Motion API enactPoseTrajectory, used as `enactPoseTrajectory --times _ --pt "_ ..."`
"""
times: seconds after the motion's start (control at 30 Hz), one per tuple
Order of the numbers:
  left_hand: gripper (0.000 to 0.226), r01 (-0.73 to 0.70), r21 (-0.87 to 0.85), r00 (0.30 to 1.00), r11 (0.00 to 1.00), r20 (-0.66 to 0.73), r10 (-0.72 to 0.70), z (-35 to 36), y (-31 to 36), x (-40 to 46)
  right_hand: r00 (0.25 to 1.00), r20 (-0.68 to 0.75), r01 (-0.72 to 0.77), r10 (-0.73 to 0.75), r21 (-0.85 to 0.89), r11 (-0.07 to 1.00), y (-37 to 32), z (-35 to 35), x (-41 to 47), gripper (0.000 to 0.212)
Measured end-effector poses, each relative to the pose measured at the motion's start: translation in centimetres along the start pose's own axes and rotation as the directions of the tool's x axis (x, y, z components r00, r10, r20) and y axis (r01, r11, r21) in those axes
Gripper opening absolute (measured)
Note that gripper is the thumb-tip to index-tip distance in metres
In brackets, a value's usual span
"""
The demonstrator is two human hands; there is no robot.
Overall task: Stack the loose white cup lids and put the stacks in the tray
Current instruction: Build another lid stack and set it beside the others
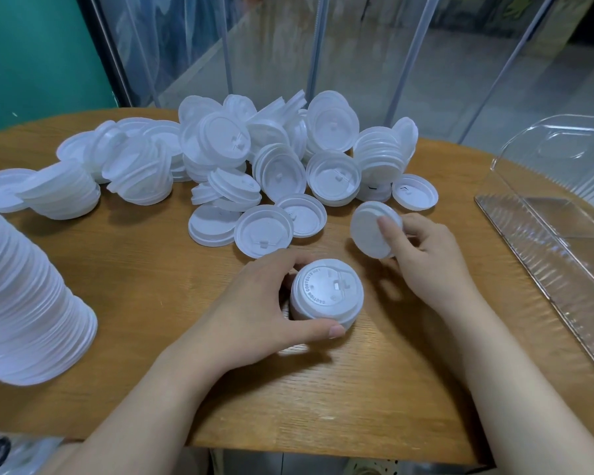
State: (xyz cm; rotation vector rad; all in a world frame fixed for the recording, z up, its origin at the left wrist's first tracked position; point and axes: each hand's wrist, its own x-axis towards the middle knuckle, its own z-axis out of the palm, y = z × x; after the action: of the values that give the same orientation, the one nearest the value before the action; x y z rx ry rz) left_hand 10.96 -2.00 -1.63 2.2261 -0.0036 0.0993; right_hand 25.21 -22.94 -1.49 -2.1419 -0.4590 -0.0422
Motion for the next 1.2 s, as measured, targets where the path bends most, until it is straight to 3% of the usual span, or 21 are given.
enactPoseTrajectory --times 0.1,0.2,0.27,0.33,0.4,0.5,0.57,0.63,0.8,0.9,1.0,1.2 --pt "0.069 0.008 0.001 1.0 1.0 0.014 -0.008 0.0 -0.2 0.1 0.989 -0.091 -0.113 0.116 0.041 0.993 0.3 -0.3 0.2 0.048" --pt "0.088 0.008 0.013 1.0 1.0 0.014 -0.008 0.1 -0.5 0.0 0.946 -0.164 -0.27 0.281 0.086 0.959 0.9 -0.9 0.4 0.029" --pt "0.094 0.005 0.018 1.0 1.0 0.013 -0.006 0.1 -0.5 0.0 0.936 -0.181 -0.313 0.302 -0.037 0.949 1.2 -1.2 0.3 0.014" --pt "0.087 0.002 0.005 1.0 1.0 0.02 -0.002 0.1 -0.5 0.0 0.937 -0.202 -0.313 0.285 -0.123 0.942 1.4 -1.3 0.3 0.013" --pt "0.081 0.002 -0.008 1.0 1.0 0.022 -0.001 0.1 -0.4 0.0 0.938 -0.164 -0.326 0.307 -0.107 0.939 0.8 -1.4 0.1 0.021" --pt "0.078 0.008 -0.015 1.0 1.0 0.016 -0.008 0.1 -0.3 0.0 0.937 -0.075 -0.348 0.34 -0.224 0.91 -0.1 -1.4 -0.4 0.053" --pt "0.078 0.011 -0.016 1.0 1.0 0.014 -0.011 0.1 -0.2 0.0 0.946 -0.06 -0.32 0.318 -0.327 0.889 -0.3 -1.1 -0.7 0.065" --pt "0.078 0.014 -0.02 1.0 1.0 0.017 -0.014 0.1 -0.1 0.0 0.952 -0.063 -0.301 0.298 -0.356 0.885 -0.4 -0.9 -0.9 0.064" --pt "0.094 0.02 -0.009 1.0 1.0 0.014 -0.019 0.1 -0.3 -0.1 0.976 -0.104 -0.211 0.193 -0.213 0.954 -1.0 -1.4 -1.2 0.044" --pt "0.093 0.019 -0.008 1.0 1.0 0.018 -0.019 0.0 -0.4 -0.1 0.997 0.073 -0.027 0.029 -0.029 0.999 -1.9 -1.8 -1.7 0.045" --pt "0.084 0.01 -0.013 1.0 1.0 0.025 -0.01 -0.1 -0.1 -0.2 0.973 0.197 0.116 -0.121 0.038 0.993 -2.7 -1.4 -2.8 0.054" --pt "0.073 0.02 -0.016 1.0 1.0 0.011 -0.02 0.0 0.0 0.0 0.919 0.344 0.179 -0.193 0.073 0.981 -3.6 -0.8 -3.7 0.057"
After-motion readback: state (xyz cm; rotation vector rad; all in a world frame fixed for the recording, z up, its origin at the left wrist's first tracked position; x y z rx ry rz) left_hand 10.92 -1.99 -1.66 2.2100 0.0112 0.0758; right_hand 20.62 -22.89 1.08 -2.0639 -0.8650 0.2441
